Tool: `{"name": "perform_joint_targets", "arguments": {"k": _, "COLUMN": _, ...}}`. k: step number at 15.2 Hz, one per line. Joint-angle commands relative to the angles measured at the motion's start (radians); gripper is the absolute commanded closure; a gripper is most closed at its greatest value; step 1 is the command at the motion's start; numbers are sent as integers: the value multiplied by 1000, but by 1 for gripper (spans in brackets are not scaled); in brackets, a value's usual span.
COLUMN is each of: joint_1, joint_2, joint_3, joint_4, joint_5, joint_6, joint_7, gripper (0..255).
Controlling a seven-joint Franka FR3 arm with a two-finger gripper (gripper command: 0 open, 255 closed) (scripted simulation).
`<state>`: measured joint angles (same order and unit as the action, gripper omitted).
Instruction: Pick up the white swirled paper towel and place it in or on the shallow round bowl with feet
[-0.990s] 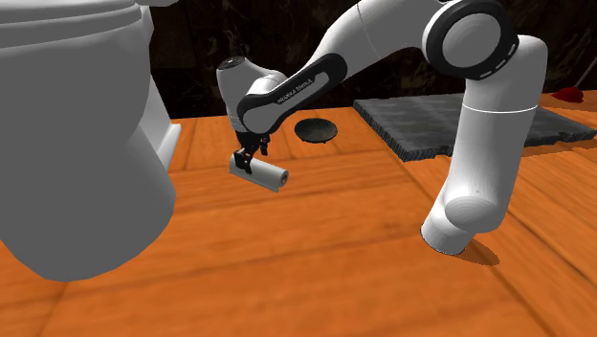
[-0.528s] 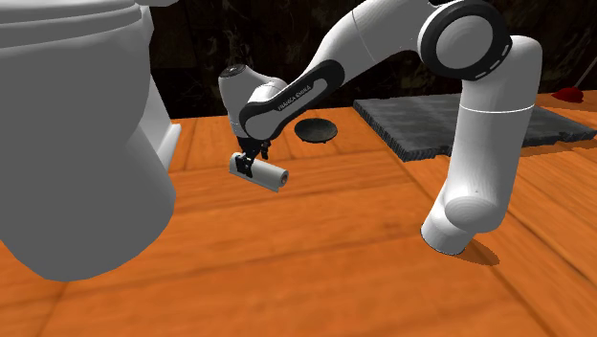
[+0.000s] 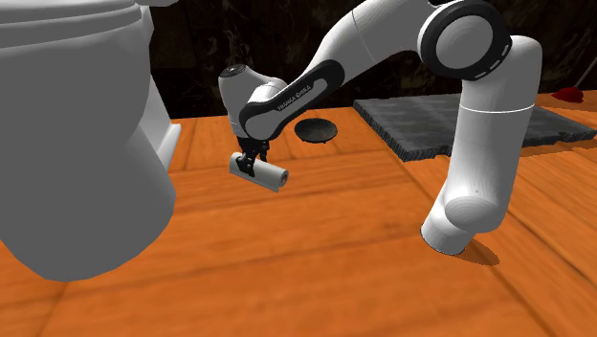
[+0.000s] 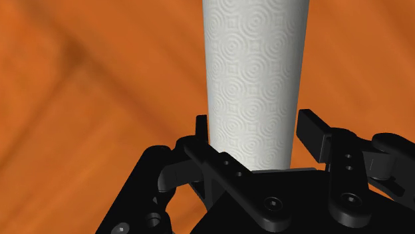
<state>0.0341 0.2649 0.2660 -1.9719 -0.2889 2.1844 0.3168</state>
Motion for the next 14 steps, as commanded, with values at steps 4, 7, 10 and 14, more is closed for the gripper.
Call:
{"name": "perform_joint_targets", "arguments": {"k": 4, "joint_1": 0, "joint_2": 0, "joint_3": 0, "joint_4": 0, "joint_5": 0, "joint_6": 0, "joint_7": 0, "gripper": 255}}
{"name": "perform_joint_targets", "arguments": {"k": 7, "joint_1": -1, "joint_2": -14, "joint_3": 2, "joint_4": 9, "joint_5": 8, "joint_6": -22, "joint_7": -8, "gripper": 255}}
{"name": "perform_joint_targets", "arguments": {"k": 10, "joint_1": -3, "joint_2": -34, "joint_3": 6, "joint_4": 25, "joint_5": 20, "joint_6": -55, "joint_7": -20, "gripper": 255}}
{"name": "perform_joint_targets", "arguments": {"k": 14, "joint_1": -5, "joint_2": -58, "joint_3": 9, "joint_4": 49, "joint_5": 34, "joint_6": -101, "joint_7": -34, "gripper": 255}}
